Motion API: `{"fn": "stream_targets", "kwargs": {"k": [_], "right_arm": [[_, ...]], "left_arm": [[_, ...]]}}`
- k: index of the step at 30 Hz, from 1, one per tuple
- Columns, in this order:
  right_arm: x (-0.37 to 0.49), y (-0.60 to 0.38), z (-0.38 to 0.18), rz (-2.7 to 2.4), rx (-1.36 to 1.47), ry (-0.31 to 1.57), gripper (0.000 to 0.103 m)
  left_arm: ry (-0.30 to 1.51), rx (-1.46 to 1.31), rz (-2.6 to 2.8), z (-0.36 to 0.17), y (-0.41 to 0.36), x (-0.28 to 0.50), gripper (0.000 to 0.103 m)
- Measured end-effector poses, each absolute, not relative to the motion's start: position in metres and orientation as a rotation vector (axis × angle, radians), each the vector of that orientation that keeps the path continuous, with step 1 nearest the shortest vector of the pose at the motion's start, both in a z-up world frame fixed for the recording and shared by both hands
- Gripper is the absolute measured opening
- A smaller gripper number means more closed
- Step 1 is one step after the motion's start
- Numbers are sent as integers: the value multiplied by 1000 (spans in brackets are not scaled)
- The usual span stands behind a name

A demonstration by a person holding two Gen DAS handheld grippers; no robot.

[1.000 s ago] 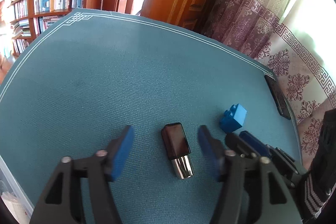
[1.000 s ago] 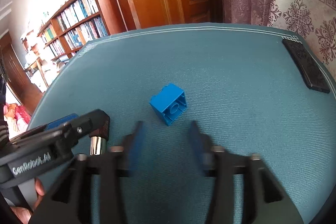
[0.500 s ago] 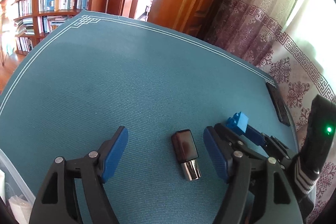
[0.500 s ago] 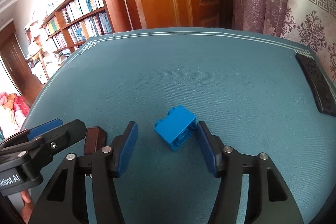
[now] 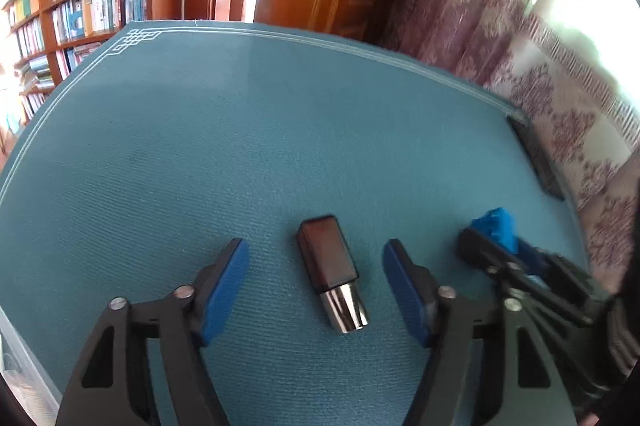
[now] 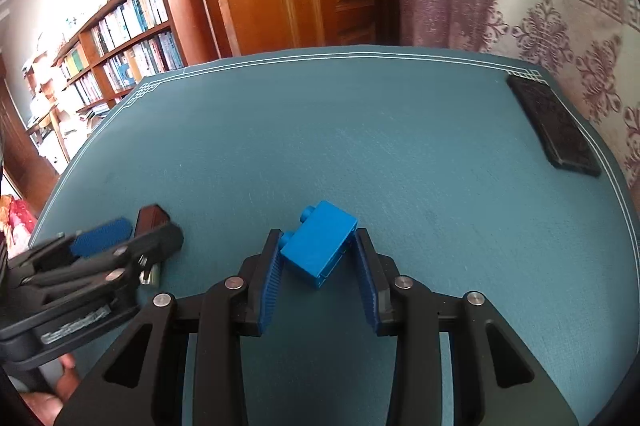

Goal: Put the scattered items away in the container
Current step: 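Close the left tool on the brown lipstick while the right tool grasps the blue Lego brick, then carry the lipstick to the container with the left tool while the right tool carries the blue brick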

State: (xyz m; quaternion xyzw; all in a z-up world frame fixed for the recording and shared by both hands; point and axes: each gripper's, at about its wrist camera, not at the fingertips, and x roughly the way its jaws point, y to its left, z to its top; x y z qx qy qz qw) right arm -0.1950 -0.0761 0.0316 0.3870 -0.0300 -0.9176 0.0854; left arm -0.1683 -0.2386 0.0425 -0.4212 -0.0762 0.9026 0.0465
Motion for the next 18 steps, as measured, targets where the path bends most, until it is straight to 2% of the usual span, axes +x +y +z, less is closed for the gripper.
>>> {"fn": "stream_targets", "kwargs": {"k": [2, 4, 5, 6, 7, 8, 10, 18], "right_arm": [[-188, -75, 32, -2745, 1146, -87, 38], [-180, -74, 34, -2755, 1136, -87, 38], [-177, -72, 35, -2757, 1130, -89, 38], [-173, -71, 36, -2762, 1125, -90, 38], [-170, -71, 38, -2767, 1117, -88, 38], [-167, -70, 40, -2772, 1110, -86, 38], [-161, -71, 45, -2778, 1095, -85, 38], [-140, -75, 58, -2797, 1064, -67, 38]], "left_arm": [[-163, -1277, 2785, 43, -232, -168, 56], [-133, -1269, 2802, 42, -230, -168, 51], [-110, -1265, 2811, 42, -229, -167, 46], [-111, -1261, 2806, 41, -229, -167, 41], [-134, -1258, 2790, 41, -230, -167, 30], [-150, -1254, 2784, 41, -231, -166, 27], [-173, -1229, 2768, 43, -232, -164, 23], [-218, -1107, 2786, 65, -233, -151, 23]]}}
